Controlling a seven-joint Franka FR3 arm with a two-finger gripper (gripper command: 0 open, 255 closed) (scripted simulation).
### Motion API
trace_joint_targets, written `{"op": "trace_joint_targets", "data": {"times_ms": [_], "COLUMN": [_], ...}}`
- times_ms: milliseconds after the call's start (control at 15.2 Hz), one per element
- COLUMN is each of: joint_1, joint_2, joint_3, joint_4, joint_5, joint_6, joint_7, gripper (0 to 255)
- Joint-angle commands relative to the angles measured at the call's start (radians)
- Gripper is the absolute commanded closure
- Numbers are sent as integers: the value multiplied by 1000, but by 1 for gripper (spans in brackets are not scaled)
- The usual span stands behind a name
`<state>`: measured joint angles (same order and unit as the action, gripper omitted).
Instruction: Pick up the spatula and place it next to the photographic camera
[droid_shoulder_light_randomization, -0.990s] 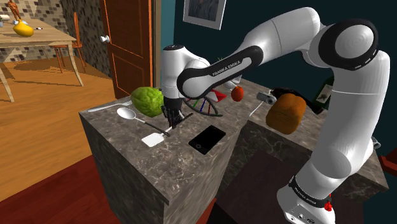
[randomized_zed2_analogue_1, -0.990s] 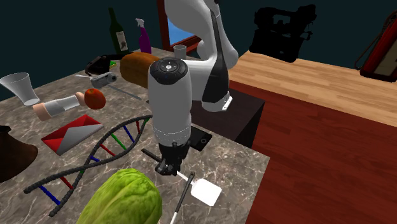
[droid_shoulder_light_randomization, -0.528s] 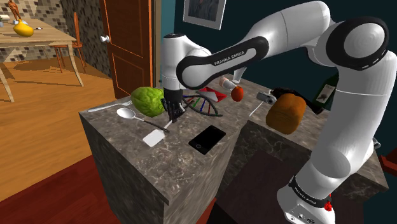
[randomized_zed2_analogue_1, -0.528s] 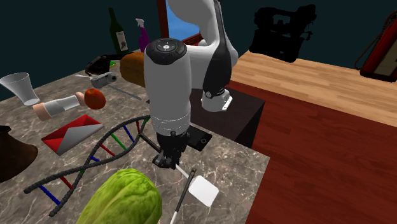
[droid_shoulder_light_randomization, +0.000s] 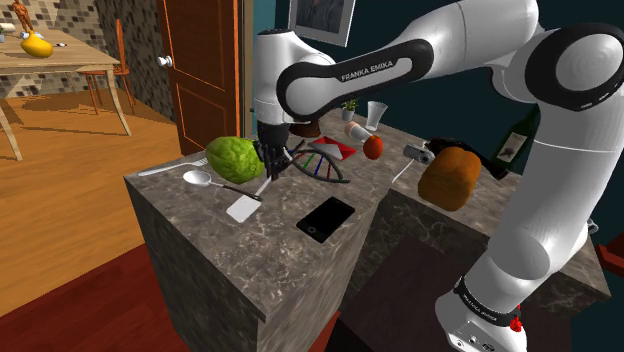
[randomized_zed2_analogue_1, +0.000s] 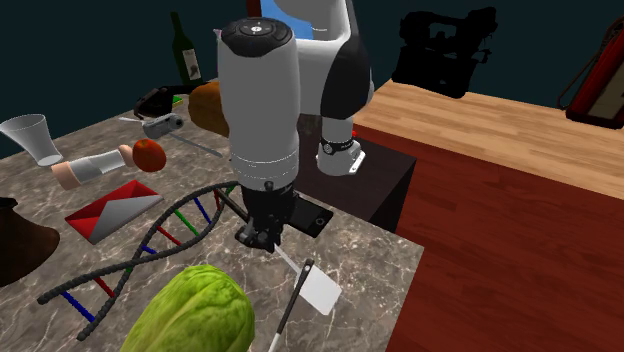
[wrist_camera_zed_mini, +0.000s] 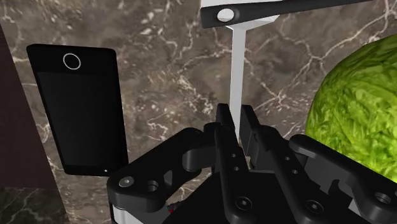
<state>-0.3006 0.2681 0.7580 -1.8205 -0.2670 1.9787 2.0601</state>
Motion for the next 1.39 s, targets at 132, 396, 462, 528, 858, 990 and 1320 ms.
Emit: {"op": "trace_joint_targets", "data": {"times_ms": [132,396,462,528,858,990,1320], "joint_1": [-5,-7,-7,-31,-132,-166,-238], "joint_2": [-21,-35,-37,-59,-153,-182,-232], "joint_3": [7,11,12,8,-27,-47,-102], "joint_4": [33,72,78,55,-38,-66,-114], "joint_5": [19,33,35,50,117,137,172], "joint_6": [-47,-96,-103,-93,-55,-43,-21], "joint_7": [-15,-27,-28,-57,-204,-262,-400], "gripper": [255,255,255,255,255,255,255]}}
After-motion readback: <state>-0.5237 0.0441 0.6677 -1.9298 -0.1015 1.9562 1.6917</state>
